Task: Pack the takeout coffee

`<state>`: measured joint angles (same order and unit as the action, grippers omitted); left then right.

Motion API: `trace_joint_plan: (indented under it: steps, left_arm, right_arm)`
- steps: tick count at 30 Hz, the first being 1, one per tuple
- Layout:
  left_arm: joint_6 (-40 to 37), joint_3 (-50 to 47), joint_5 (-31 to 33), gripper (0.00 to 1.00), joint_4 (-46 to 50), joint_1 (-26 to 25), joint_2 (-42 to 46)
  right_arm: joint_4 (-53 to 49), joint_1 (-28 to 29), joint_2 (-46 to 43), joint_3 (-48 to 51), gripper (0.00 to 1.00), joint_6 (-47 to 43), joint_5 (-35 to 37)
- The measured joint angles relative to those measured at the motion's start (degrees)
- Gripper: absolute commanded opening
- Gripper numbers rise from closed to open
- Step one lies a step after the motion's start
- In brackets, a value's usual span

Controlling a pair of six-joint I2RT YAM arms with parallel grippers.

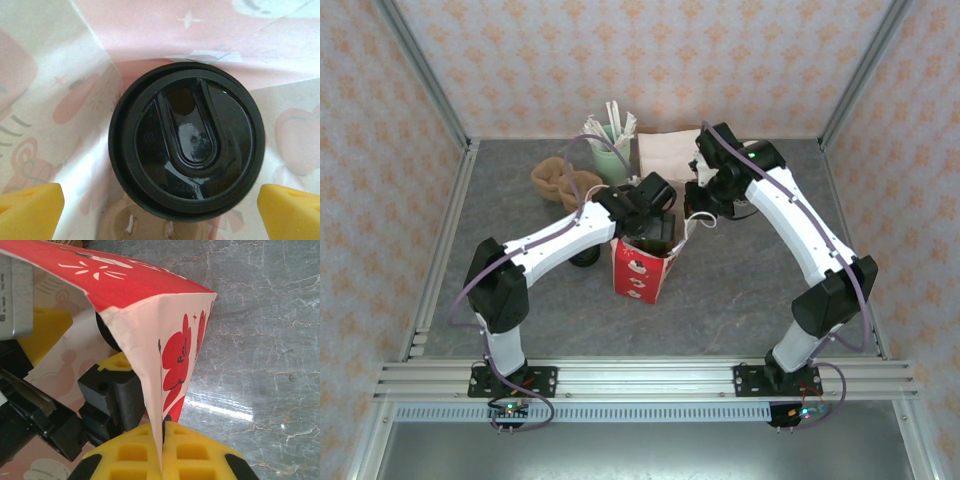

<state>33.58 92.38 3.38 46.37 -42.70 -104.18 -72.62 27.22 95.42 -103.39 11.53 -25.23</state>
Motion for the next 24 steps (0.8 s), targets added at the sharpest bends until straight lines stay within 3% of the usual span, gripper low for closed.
trace_joint_plan:
  steps: [24]
  left_arm:
    - [1.1, -0.7, -10.0, 1.0, -5.2, 0.9, 4.1]
  right_arm:
    - [-1.1, -0.2, 4.4, -7.5, 0.0, 2.0, 0.8]
